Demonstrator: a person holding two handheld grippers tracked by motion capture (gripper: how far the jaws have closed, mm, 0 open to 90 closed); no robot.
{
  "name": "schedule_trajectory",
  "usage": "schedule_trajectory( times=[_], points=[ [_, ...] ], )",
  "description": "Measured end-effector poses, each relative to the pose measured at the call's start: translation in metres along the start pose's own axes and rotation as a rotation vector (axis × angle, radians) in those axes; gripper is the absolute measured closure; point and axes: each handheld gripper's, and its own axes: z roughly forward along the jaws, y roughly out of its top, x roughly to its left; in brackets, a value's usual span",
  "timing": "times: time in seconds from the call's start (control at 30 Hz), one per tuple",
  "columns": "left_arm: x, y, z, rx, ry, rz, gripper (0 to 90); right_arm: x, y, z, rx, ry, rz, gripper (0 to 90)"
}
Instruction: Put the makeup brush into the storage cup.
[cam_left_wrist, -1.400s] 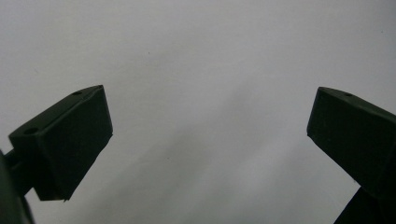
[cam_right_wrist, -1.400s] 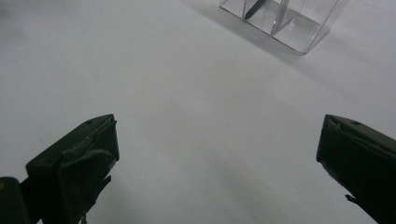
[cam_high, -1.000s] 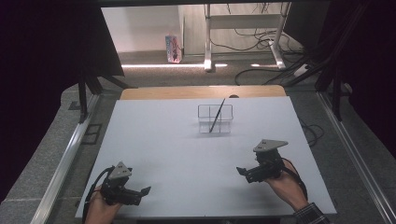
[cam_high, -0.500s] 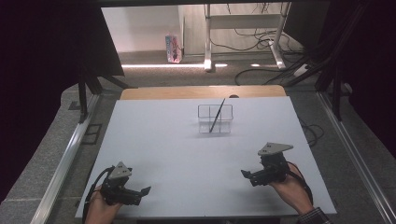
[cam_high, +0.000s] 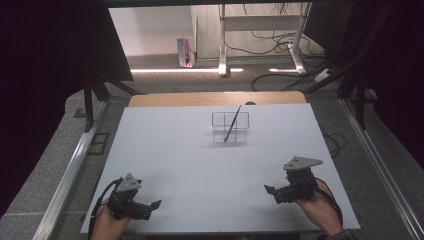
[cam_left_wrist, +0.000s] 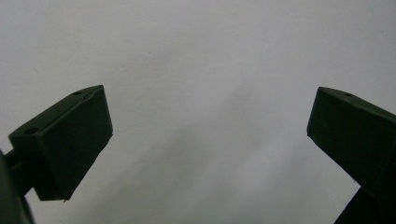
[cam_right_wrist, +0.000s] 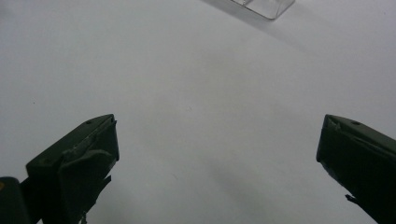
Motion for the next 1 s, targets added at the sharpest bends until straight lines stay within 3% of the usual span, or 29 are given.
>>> schedule_trajectory(
  times=[1.0],
  points=[
    [0.000,0.000,0.000,-0.002,0.000,-0.003,0.8,-0.007,-0.029,-0.023,0.016,-0.040,0.044,0.0]
  ],
)
